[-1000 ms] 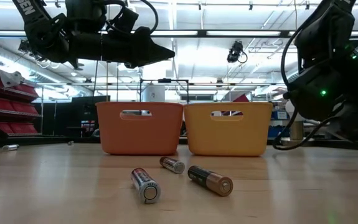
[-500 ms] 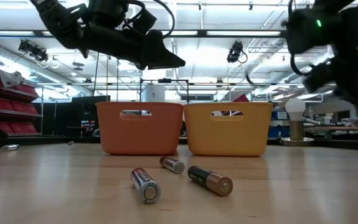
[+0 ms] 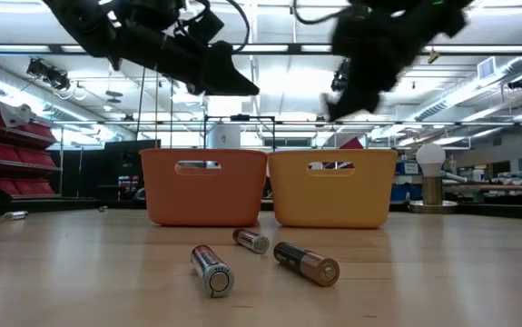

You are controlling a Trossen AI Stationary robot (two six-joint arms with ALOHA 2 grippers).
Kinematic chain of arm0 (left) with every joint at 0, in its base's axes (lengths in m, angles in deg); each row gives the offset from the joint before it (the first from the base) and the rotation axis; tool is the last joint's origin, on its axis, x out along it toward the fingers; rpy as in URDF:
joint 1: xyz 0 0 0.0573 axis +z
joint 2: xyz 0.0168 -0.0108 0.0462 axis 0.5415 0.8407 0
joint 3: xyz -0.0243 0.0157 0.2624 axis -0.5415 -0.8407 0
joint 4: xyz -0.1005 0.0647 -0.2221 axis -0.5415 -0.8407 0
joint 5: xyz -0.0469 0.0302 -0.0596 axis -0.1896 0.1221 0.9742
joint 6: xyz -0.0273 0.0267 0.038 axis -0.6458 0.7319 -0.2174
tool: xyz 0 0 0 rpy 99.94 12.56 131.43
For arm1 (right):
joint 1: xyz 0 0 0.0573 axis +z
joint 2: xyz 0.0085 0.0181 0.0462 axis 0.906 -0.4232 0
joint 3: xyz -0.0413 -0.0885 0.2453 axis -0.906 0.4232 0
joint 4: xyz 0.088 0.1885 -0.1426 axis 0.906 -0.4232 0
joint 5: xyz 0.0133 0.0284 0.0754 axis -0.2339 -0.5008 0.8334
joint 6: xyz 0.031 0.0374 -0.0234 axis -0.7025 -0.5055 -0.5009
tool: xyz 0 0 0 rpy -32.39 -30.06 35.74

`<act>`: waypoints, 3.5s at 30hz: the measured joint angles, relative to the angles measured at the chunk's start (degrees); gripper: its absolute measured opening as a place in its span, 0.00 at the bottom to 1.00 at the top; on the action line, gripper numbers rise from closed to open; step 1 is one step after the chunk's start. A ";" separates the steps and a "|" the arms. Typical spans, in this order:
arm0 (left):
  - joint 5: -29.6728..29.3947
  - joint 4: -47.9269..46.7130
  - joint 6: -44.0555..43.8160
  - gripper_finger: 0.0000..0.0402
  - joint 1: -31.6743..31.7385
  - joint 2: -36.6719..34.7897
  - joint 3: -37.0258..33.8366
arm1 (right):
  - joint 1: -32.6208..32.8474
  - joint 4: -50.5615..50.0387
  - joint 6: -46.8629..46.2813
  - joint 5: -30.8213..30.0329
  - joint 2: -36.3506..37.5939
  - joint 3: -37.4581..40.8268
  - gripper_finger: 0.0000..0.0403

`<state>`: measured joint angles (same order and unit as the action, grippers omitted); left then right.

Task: Sort batteries
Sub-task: Put the black battery into the orange bin

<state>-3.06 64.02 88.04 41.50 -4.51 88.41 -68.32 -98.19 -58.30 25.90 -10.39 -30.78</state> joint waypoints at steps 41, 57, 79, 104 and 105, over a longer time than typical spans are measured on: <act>-6.56 -40.93 -14.91 0.49 -11.14 -12.09 -0.03 | 11.86 -36.87 -22.52 -2.88 -9.55 -17.61 0.40; -7.17 -29.98 -9.74 0.49 -13.34 -12.07 -0.03 | 35.67 -49.05 -64.98 17.78 -11.08 -17.08 0.39; -6.96 -19.25 3.31 0.49 -11.32 -12.04 -0.05 | 55.02 -33.37 -91.68 24.00 -15.95 -6.93 0.30; -6.99 -19.79 1.75 0.49 -10.16 -12.04 -0.05 | 58.13 -26.99 -106.37 23.81 -15.82 1.54 0.28; -6.99 -19.81 1.71 0.49 -10.16 -12.04 -0.05 | 58.08 -26.98 -106.45 23.93 -15.82 1.47 0.28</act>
<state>-10.05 44.21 89.75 31.33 -16.55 88.36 -10.23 -125.18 -164.74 49.83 -26.21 -29.31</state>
